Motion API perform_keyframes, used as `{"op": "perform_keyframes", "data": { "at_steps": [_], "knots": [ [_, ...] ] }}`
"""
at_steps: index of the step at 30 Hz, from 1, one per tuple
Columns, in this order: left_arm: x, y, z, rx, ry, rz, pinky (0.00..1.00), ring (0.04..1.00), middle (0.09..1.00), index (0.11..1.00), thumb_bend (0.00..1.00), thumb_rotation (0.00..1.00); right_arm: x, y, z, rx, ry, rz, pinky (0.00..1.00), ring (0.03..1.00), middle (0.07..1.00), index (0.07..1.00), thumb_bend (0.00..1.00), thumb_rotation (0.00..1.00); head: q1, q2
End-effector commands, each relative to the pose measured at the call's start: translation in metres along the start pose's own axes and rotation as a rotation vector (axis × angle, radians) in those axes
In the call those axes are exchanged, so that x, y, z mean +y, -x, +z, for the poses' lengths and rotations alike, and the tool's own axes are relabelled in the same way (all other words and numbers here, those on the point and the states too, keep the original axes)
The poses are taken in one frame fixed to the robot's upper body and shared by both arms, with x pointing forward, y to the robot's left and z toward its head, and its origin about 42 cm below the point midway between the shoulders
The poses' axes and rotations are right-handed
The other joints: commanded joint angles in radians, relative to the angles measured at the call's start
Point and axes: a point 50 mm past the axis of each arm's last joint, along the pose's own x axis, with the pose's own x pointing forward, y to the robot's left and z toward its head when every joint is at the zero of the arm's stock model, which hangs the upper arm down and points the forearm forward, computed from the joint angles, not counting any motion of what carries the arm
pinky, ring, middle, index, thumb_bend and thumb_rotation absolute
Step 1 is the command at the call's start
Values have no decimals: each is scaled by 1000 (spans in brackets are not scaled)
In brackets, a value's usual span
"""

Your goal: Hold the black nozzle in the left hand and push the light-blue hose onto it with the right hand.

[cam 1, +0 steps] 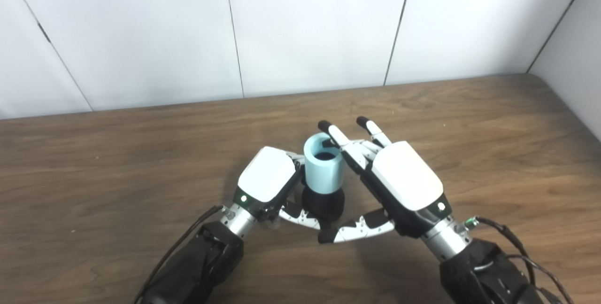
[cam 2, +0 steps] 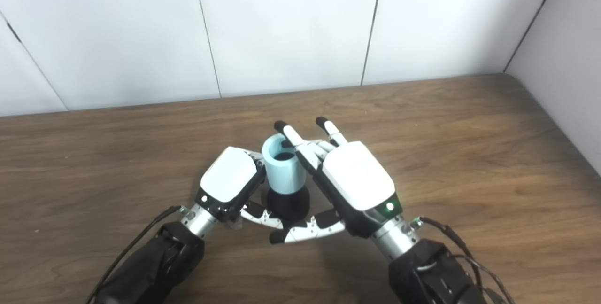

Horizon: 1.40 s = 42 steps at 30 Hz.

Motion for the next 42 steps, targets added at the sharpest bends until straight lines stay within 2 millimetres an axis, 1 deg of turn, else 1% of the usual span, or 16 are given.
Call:
{"op": "perform_keyframes", "data": {
  "at_steps": [1,5,7,9,11,12,16,19,21,23,25,28,31,33,37,42],
  "knots": [
    [-102,102,38,128,151,-325,311,348,410,524,514,0,-22,-16,8,-119,-20,-156,995,1000,1000,1000,824,891,-2,1],
    [-102,102,38,129,156,-323,300,335,405,523,514,0,-20,-16,8,-115,-55,-176,1000,1000,1000,1000,826,912,-2,1],
    [-102,102,38,131,155,-326,317,351,412,526,514,0,-17,-16,6,-120,-81,-201,1000,1000,1000,1000,820,918,-1,3],
    [-101,102,38,128,152,-330,322,356,415,527,514,0,-11,-15,1,-138,-122,-263,1000,1000,1000,1000,820,949,-3,3],
    [-101,102,37,127,153,-331,324,358,416,528,514,0,-7,-14,-2,-155,-157,-307,1000,1000,1000,1000,804,952,-3,4],
    [-101,102,37,126,152,-327,323,358,416,528,514,0,-5,-14,-3,-165,-188,-329,1000,1000,1000,1000,797,946,-3,5],
    [-100,102,37,127,152,-329,328,360,416,528,515,0,1,-12,-7,-185,-300,-409,1000,1000,1000,1000,777,873,-4,6],
    [-99,103,36,124,145,-331,330,364,419,528,515,0,2,-13,-6,-196,-347,-466,1000,1000,1000,1000,767,825,-5,7],
    [-99,103,35,122,140,-327,331,367,421,528,515,0,1,-15,-4,-205,-375,-480,983,1000,1000,1000,737,787,-6,7],
    [-100,104,35,121,139,-324,325,362,419,527,515,0,0,-15,-2,-198,-387,-478,963,1000,1000,1000,731,780,-5,8],
    [-100,104,35,120,141,-322,325,362,419,527,515,0,0,-14,-2,-189,-394,-474,893,1000,1000,1000,764,762,-5,9],
    [-99,104,35,121,144,-321,322,360,417,526,515,0,1,-12,-4,-194,-399,-464,866,1000,1000,1000,796,743,-5,9],
    [-100,104,35,120,142,-321,290,330,405,522,514,0,6,-7,-8,-182,-393,-420,857,1000,1000,1000,885,791,-5,9],
    [-99,104,36,119,139,-323,292,333,408,524,514,0,8,-4,-12,-188,-392,-386,887,1000,1000,1000,926,822,-2,10],
    [-98,103,36,120,139,-329,321,357,417,527,515,0,7,0,-17,-199,-357,-338,990,1000,1000,1000,979,863,-2,10],
    [-98,104,36,121,138,-327,319,356,414,527,515,0,4,0,-16,-199,-339,-326,1000,1000,1000,1000,1000,880,-2,9]
  ]
}}
